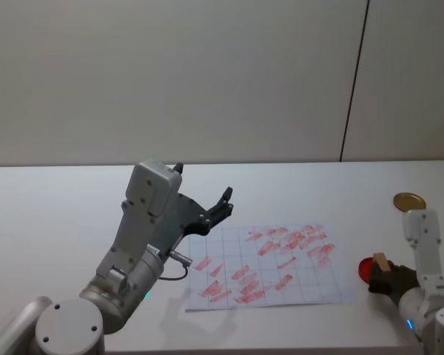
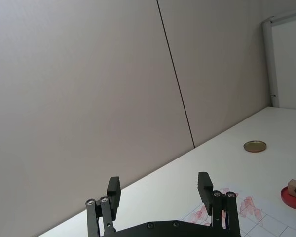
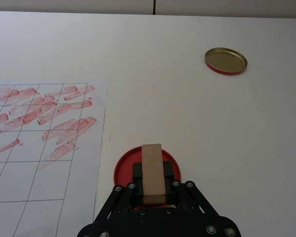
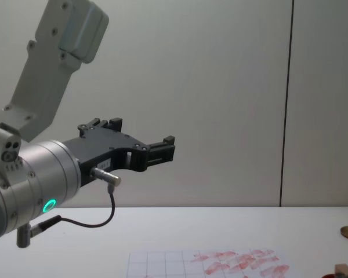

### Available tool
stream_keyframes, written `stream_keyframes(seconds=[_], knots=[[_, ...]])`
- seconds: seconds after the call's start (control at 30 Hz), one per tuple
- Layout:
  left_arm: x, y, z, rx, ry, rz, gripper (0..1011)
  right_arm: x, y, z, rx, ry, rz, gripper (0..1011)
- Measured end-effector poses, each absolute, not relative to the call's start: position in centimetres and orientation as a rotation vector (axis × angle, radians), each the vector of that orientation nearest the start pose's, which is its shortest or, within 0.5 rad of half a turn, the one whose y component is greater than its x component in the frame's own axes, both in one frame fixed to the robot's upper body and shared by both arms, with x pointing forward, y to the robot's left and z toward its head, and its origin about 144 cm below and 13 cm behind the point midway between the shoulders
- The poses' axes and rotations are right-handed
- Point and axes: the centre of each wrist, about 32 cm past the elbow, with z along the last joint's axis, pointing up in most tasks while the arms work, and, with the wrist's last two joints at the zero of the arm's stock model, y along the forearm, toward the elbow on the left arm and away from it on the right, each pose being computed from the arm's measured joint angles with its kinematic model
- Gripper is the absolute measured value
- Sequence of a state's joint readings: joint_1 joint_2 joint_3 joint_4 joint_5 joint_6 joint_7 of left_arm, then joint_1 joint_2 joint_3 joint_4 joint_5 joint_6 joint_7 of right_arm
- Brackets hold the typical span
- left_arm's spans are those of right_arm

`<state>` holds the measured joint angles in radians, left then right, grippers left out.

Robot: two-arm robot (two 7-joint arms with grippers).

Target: Use the one hand to pick up the stamp and affix it onto the A4 paper.

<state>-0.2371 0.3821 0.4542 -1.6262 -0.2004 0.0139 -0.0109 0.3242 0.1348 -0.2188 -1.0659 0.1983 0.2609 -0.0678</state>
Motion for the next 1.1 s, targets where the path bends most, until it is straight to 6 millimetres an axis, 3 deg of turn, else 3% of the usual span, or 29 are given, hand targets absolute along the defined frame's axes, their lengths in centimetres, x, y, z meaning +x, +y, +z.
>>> stream_keyframes(seconds=[0.47,1.1], knots=[[49.2,19.8,120.4,0.061,-0.268,1.124,993,54.1,-22.5,109.8,-0.376,0.336,-1.495,220],[49.2,19.8,120.4,0.061,-0.268,1.124,993,53.9,-20.7,115.1,-0.248,0.198,-1.455,220]])
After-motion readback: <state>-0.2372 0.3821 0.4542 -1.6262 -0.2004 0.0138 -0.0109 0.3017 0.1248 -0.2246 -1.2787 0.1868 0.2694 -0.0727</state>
